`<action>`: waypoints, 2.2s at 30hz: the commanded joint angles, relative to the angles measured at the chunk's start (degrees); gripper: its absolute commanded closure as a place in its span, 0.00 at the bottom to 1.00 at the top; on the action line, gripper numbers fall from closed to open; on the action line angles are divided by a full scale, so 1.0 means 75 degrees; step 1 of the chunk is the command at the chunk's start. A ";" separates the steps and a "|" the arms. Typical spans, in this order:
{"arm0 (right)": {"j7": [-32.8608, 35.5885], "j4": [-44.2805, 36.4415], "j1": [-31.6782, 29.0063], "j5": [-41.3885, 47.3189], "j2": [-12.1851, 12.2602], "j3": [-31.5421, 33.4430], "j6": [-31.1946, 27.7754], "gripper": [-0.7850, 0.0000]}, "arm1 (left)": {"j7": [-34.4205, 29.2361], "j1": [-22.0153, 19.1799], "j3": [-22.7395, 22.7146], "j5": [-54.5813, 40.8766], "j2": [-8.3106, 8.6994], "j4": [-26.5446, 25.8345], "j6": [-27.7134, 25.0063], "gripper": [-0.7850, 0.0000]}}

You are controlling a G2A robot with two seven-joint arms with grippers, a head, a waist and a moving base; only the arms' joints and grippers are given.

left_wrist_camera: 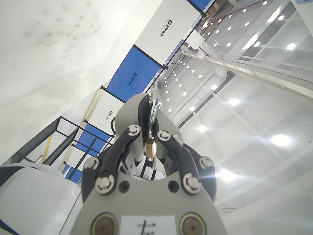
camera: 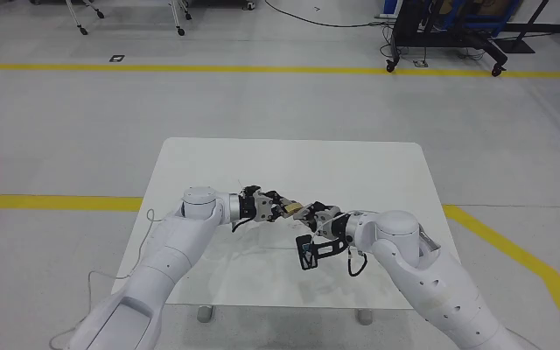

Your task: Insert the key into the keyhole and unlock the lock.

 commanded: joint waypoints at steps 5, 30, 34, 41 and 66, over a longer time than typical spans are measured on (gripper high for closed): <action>0.0350 0.0060 0.0037 0.0204 -0.0025 -0.0021 -0.0062 1.00 | -0.0018 0.0026 -0.0025 0.0004 0.0014 -0.0046 -0.0015 1.00; 0.0929 -0.0325 -0.0136 0.0605 -0.0004 0.0205 -0.0025 0.00 | 0.0861 0.0268 -0.0263 0.0236 0.0094 -0.0486 -0.0698 1.00; 0.0929 -0.0325 -0.0136 0.0605 -0.0004 0.0205 -0.0025 0.00 | 0.1228 0.0471 -0.0383 0.0397 0.0141 -0.0859 -0.1161 1.00; -0.0581 0.0332 -0.0416 0.2464 0.0011 0.0774 0.0297 0.78 | 0.1585 0.0904 -0.0674 0.0878 0.0288 -0.1594 -0.2012 1.00; -0.1083 0.1513 0.0136 0.3343 0.0178 0.0784 -0.1143 1.00 | 0.1895 0.1710 -0.0960 0.2426 0.0579 -0.3095 -0.2667 1.00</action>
